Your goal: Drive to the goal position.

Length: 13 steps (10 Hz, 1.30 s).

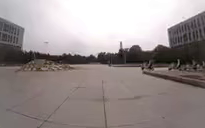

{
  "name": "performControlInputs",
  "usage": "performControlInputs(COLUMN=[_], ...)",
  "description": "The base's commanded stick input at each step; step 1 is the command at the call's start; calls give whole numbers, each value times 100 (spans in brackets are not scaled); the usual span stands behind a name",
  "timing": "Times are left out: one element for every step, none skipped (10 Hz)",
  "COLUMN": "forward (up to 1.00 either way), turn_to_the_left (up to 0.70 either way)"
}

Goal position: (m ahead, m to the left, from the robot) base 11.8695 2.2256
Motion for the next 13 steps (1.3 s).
performControlInputs(forward=[100,100,100,100,100,100,100,100,100,100,100,100,100], turn_to_the_left=[0,-14,-34,-9,0,-4,-30,0,0,0,0,0,0])
